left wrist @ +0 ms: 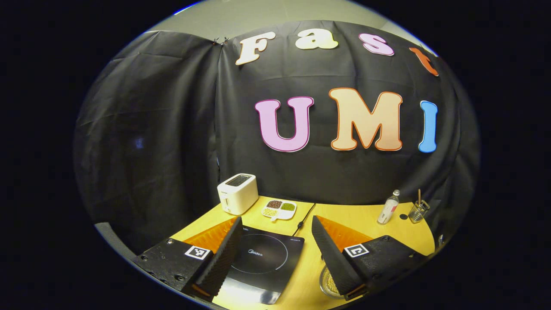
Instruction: First push the handle of the pot to place it horizontally, then grasp the pot with both hands and set it on the induction cooktop.
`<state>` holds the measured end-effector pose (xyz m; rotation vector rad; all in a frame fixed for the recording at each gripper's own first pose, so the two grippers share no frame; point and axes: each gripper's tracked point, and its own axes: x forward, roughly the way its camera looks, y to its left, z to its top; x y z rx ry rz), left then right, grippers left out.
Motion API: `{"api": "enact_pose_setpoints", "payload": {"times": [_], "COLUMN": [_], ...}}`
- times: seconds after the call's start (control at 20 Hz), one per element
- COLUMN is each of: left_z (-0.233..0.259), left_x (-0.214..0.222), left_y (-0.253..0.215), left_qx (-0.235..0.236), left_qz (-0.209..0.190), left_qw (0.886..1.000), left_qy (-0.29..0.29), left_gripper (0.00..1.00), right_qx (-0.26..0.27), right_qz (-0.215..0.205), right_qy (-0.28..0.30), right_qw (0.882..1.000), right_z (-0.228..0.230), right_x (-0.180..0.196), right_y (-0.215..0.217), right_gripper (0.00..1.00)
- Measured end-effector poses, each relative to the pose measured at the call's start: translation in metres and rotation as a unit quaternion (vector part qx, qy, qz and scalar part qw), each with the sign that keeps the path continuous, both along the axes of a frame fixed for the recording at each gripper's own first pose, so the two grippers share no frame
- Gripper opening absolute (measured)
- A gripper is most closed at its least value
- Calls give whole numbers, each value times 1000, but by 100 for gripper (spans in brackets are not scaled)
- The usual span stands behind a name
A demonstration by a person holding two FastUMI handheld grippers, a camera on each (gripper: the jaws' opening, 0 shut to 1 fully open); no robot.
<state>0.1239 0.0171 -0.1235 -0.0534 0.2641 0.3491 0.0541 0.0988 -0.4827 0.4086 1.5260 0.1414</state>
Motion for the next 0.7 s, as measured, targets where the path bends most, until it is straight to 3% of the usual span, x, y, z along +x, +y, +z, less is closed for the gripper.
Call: {"api": "enact_pose_setpoints", "payload": {"times": [0.45,0.7], "left_z": [-17,-22], "left_x": [7,15], "left_y": [8,6], "left_qx": [-18,-19], "left_qz": [18,14], "left_qw": [999,999], "left_qy": [25,34], "left_gripper": [97,97], "right_qx": [-5,-17], "right_qz": [-59,-65], "right_qy": [-22,-33], "right_qw": [998,997], "right_z": [-6,-13], "right_x": [63,86], "right_y": [-17,-22], "right_gripper": [3,3]}}
